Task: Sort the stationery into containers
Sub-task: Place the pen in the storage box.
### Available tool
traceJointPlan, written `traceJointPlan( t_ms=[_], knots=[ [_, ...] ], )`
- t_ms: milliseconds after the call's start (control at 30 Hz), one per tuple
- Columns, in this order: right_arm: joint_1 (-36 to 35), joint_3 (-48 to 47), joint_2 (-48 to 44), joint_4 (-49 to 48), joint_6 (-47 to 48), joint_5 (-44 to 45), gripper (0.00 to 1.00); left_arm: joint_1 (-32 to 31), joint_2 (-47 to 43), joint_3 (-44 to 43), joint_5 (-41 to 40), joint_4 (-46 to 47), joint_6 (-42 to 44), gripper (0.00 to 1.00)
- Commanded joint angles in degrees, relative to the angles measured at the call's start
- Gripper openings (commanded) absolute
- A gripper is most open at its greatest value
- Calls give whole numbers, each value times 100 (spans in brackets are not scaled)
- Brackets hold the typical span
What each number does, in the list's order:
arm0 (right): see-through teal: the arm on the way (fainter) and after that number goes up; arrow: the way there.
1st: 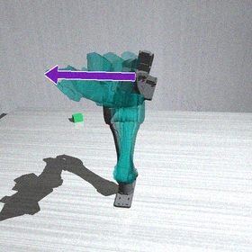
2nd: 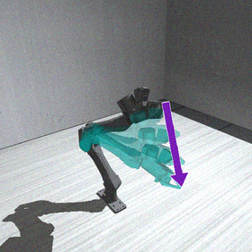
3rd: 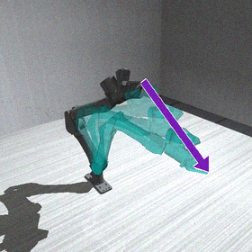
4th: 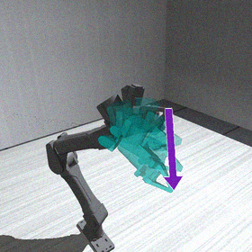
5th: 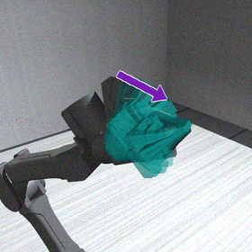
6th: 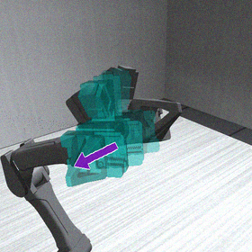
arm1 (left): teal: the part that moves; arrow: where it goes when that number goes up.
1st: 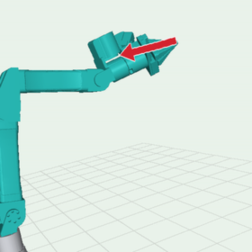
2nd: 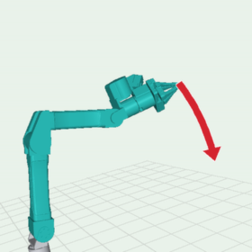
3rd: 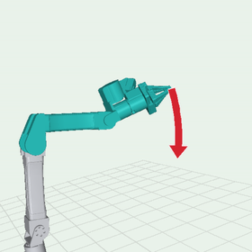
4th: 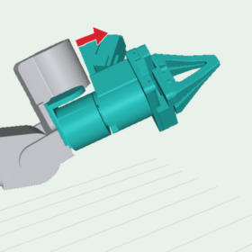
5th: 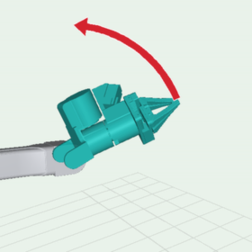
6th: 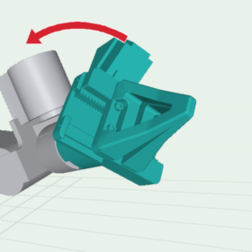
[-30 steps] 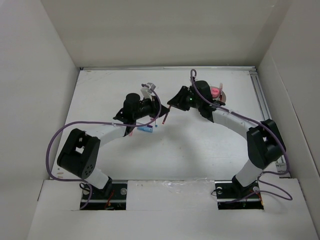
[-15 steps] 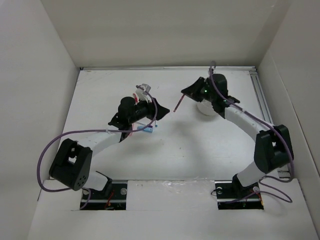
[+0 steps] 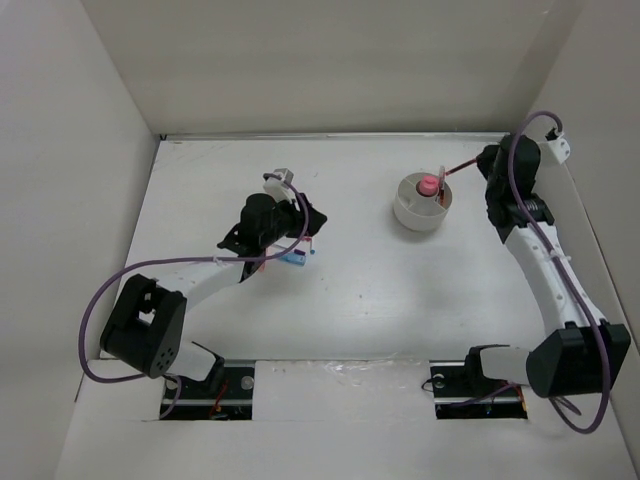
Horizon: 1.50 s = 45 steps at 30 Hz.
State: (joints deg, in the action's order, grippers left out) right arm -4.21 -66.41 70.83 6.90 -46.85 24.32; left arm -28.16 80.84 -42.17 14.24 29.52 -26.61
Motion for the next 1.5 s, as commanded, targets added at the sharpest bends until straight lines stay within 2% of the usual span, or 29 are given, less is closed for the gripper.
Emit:
traceJointPlan(
  t_ms=[0, 100, 267, 900, 1333, 1433, 1467],
  knots=[
    [157, -380, 510, 427, 246, 1346, 3, -23, 2, -300, -290, -121, -125, 49],
    [0, -766, 1123, 654, 317, 2022, 0, -23, -51, -300, -605, -174, -125, 49],
    [-458, -1391, 1907, 972, 545, 2761, 0, -23, -51, -300, -686, -297, -178, 48],
    [-810, -2121, 2998, 1314, 651, 3597, 0, -23, 11, -406, -870, -482, -178, 47],
    [-1213, -2121, 3622, 1262, 537, 3914, 0, 30, 125, -511, -1169, -702, -231, 44],
    [-1267, -2121, 3675, 1323, 475, 3967, 6, 30, 125, -511, -1300, -702, -231, 44],
    [-1267, -2121, 3675, 1375, 397, 3967, 12, 82, 125, -511, -1301, -780, -231, 44]
  ],
)
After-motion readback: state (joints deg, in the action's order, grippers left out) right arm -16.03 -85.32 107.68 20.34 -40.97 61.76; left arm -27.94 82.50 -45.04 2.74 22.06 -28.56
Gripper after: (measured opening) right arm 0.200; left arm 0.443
